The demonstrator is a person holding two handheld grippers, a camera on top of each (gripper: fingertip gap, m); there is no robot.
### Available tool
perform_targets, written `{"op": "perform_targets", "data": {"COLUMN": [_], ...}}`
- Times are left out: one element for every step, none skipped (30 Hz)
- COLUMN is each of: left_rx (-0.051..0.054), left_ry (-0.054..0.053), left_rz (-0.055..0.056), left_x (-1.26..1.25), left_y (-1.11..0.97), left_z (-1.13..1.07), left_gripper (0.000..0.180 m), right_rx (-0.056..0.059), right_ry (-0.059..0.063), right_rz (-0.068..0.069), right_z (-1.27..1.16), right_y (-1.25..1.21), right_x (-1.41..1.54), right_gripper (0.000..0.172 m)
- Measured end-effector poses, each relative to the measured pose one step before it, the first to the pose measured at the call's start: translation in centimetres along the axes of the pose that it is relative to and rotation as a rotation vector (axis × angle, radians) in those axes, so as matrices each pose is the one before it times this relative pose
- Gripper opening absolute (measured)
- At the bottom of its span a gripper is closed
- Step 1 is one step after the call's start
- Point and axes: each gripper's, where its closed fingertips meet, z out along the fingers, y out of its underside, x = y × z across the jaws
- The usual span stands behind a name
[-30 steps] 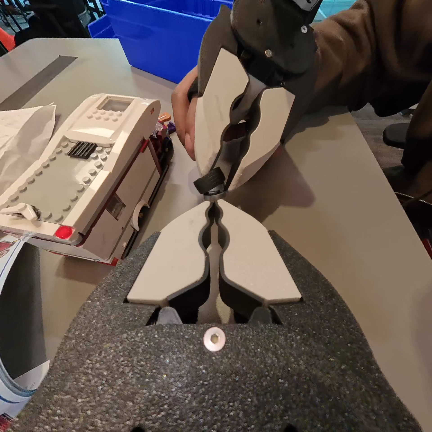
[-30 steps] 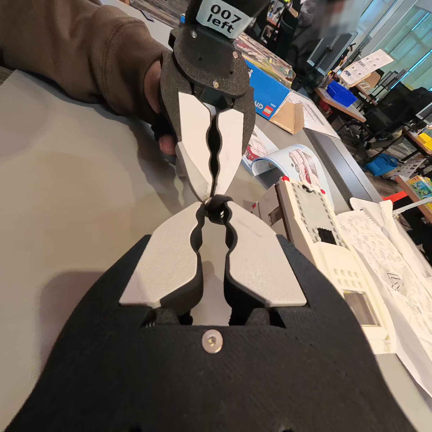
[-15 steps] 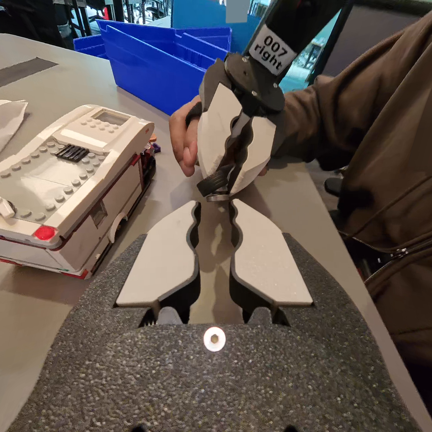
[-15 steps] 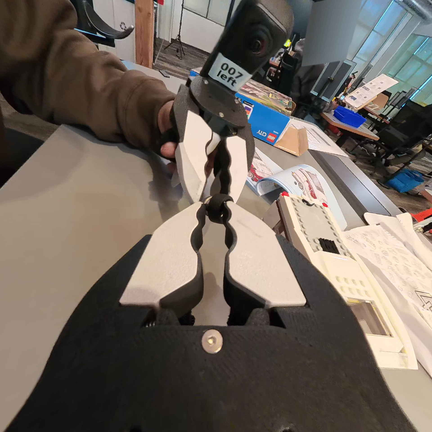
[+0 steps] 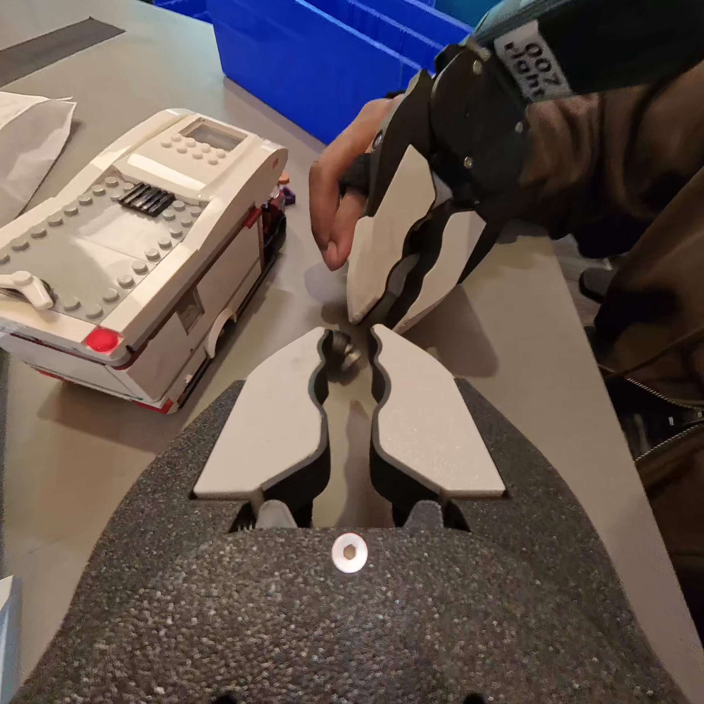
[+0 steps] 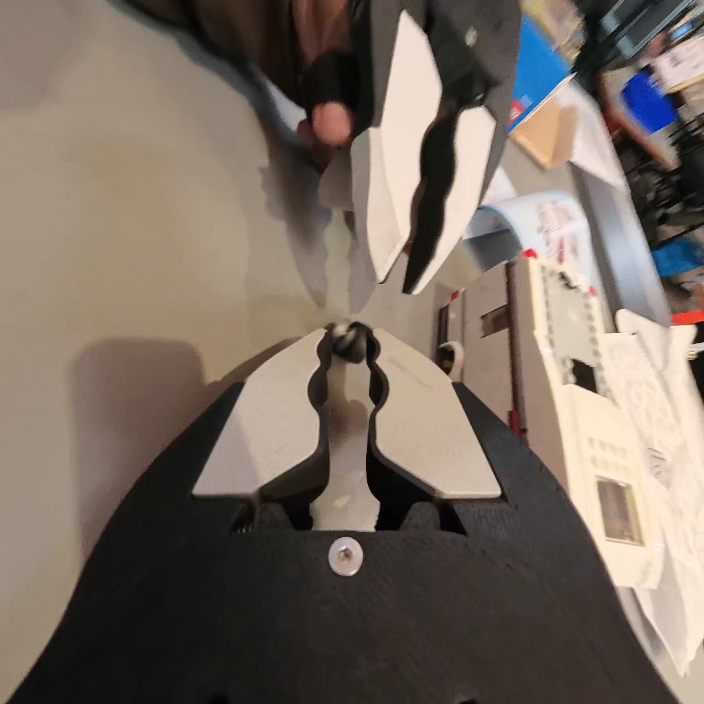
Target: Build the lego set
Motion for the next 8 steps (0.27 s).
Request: {"op": "perform_targets", "data": {"left_rx": [-0.0224,-0.0189,-0.014,-0.0109,-0.0107,-0.011,-0.0111,-0.0092], "left_ry": [-0.0157,-0.0111,-0.0079,-0.0098,-0.0096,-0.0065,-0.0064,-0.0043], "left_rz": [0.0143,0.0153,0.0156,0.0136,0.011,0.0084,0.0067,0.0064], "left_x": [-0.157,-0.079,-0.028,-0.059,-0.071,-0.063,-0.056,-0.04], "left_y": [0.299,0.251,0.187,0.156,0.149,0.156,0.16,0.13], "left_z": [0.076,0.078,0.06,0.049,0.042,0.037,0.047,0.044], "left_gripper": [0.018,0.019,0.019,0.019,0.019,0.019,0.019,0.02], "right_rx": [-0.0192,-0.0106,-0.0032,0.0024,0.0061,0.0062,0.0045,0.0027], "right_ry": [-0.0215,-0.0078,-0.0011,0.0026,0.0036,0.002,0.001,-0.0003], "right_rz": [0.0026,-0.0004,-0.0024,-0.002,0.0017,0.0073,0.0112,0.0138], "right_z": [0.168,0.136,0.063,-0.026,-0.112,-0.142,-0.138,-0.115], "right_y": [0.286,0.139,0.024,-0.07,-0.132,-0.107,-0.05,0.011], "right_x": [-0.347,-0.16,-0.074,0.02,0.088,0.123,0.142,0.128], "right_gripper": [0.018,0.019,0.02,0.02,0.02,0.02,0.02,0.021]}}
